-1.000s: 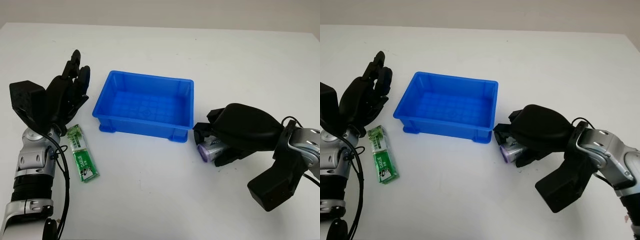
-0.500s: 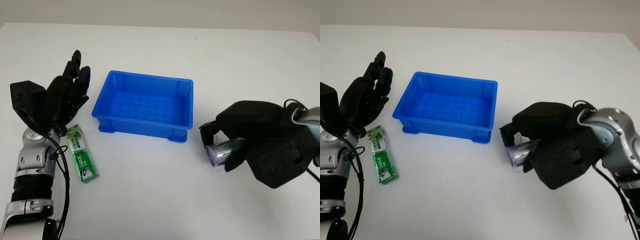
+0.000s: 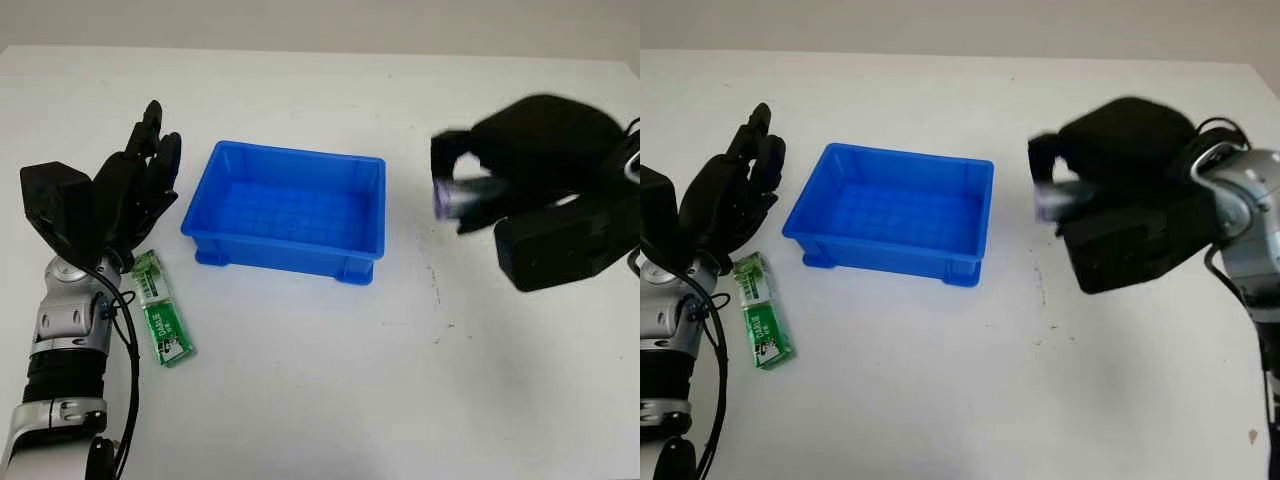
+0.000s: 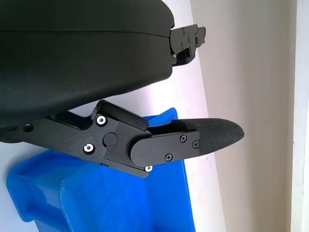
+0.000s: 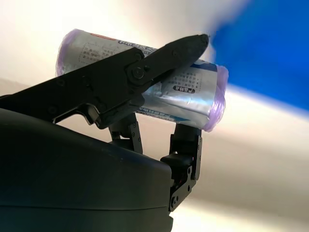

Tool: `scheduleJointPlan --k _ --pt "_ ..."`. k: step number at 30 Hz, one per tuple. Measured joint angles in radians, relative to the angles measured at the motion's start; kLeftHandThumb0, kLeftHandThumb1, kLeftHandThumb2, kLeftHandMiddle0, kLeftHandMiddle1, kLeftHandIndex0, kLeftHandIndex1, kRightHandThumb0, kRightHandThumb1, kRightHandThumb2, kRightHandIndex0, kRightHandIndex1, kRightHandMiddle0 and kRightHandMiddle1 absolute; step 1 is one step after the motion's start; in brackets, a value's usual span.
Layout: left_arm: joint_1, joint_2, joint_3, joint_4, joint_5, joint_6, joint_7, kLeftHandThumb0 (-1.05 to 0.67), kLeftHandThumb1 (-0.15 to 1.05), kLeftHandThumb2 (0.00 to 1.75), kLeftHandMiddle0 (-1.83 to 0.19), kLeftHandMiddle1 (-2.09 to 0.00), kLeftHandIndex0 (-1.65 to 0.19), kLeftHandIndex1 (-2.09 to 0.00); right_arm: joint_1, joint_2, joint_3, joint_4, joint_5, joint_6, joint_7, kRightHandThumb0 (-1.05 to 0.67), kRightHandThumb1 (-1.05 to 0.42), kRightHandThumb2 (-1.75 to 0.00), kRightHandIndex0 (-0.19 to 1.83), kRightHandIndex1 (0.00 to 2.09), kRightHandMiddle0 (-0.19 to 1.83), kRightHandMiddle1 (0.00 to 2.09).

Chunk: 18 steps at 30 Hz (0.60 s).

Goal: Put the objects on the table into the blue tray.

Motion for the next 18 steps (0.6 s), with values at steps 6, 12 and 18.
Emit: scheduleJointPlan --k 6,12,18 --pt "0.001 -0.010 -0.009 -0.001 0.001 0.007 0.016 -0.79 1.05 0.55 0.19 0.00 0.19 0.00 -0.011 0.206 0.037 0.049 0.018 -0.110 -0.251 -0.35 -1.00 -0.06 1.26 2.09 1.01 2.09" --pt "0.017 -0.013 -0.014 -0.021 0.001 0.035 0.030 -0.80 1.05 0.54 0.19 0.00 0.19 0.00 -0.067 0.318 0.125 0.276 -0.054 -0.268 -0.425 -0.42 -1.05 -0.18 1.37 2.09 1.13 2.09" --pt "0.031 -0.013 -0.019 -0.045 0.027 0.035 0.051 -0.80 1.05 0.55 0.19 0.00 0.19 0.00 -0.159 0.378 0.194 0.493 -0.079 -0.361 -0.471 -0.52 -1.05 -0.12 0.94 2.06 0.70 2.04"
